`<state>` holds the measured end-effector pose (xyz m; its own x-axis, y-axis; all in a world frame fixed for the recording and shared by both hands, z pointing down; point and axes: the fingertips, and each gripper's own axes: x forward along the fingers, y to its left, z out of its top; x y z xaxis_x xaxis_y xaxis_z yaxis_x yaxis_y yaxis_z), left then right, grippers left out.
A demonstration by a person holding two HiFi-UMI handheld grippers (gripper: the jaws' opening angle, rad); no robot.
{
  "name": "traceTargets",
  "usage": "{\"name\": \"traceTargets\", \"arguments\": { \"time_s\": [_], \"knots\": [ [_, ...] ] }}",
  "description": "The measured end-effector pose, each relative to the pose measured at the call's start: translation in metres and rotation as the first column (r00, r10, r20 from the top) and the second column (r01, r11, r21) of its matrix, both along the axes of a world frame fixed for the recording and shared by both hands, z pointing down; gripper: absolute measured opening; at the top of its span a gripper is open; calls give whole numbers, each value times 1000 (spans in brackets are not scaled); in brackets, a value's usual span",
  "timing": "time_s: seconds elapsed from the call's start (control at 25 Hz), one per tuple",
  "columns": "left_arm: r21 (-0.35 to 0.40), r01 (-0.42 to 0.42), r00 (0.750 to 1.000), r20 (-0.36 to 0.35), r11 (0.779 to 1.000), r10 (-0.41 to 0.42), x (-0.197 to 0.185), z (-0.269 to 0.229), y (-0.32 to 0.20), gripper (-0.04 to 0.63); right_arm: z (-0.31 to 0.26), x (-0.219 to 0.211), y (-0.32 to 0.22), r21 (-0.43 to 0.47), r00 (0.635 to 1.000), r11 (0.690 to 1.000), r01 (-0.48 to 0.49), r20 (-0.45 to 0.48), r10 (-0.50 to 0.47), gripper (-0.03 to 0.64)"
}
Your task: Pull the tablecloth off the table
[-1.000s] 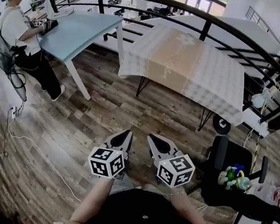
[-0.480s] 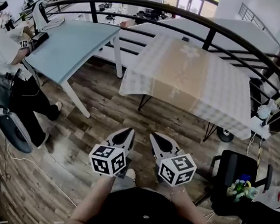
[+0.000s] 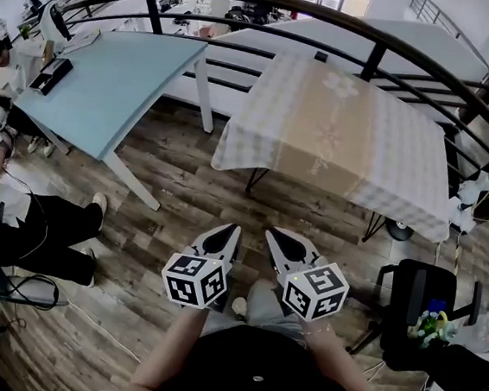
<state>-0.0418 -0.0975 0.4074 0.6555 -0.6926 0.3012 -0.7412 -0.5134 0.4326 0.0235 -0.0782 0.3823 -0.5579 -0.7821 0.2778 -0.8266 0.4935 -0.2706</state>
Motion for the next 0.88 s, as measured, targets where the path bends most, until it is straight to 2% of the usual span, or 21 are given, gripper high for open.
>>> {"name": "traceTargets", "arguments": {
  "time_s": [0.48, 0.88],
  "knots": [
    [-39, 30, 1000, 1, 999, -30, -9, 12, -60, 21, 9, -8, -61, -26, 999, 999, 41, -18, -42, 29],
    [-43, 31, 999, 38, 999, -29, 7, 10, -149, 21, 6, 25, -155, -22, 1000, 1000, 5, 4, -5, 29]
  ]
}}
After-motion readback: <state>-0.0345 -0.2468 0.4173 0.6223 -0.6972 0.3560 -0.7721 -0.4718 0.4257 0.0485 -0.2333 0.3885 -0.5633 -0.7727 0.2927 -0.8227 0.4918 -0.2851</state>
